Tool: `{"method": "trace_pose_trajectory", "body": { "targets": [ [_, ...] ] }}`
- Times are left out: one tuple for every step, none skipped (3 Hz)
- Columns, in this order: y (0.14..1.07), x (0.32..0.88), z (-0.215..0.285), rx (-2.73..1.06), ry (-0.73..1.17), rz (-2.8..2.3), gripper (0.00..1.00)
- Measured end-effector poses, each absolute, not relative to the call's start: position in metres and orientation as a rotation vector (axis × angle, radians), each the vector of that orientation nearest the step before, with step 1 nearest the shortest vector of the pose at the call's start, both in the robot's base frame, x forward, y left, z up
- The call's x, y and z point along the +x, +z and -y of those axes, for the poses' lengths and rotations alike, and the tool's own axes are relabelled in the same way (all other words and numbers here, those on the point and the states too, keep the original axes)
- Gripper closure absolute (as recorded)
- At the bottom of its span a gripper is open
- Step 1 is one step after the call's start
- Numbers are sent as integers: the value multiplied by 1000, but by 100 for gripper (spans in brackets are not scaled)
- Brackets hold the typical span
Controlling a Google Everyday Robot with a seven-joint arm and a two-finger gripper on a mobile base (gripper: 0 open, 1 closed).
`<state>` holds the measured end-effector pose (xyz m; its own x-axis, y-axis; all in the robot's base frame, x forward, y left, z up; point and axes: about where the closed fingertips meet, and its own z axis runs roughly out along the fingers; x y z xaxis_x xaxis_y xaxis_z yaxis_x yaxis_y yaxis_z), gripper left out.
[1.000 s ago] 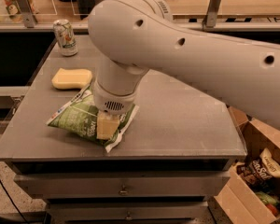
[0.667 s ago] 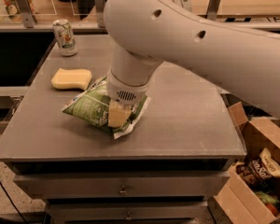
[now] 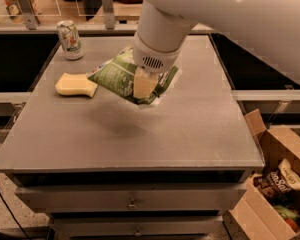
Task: Move green jalapeno chip bag near 7up can
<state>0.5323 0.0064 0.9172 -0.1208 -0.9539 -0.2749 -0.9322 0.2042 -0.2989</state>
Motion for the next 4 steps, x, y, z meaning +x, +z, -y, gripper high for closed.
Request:
{"method": "trace_pose_trajectory", "body": {
  "targets": [
    [942,575,-4,-1711,-182,-2078,100],
    [951,628,-15,-1741,-261,-2047,100],
    [950,687,-30,-1771,-298,-2013,100],
    [945,738,-49,-1783,-316,-1983,100]
  ]
}}
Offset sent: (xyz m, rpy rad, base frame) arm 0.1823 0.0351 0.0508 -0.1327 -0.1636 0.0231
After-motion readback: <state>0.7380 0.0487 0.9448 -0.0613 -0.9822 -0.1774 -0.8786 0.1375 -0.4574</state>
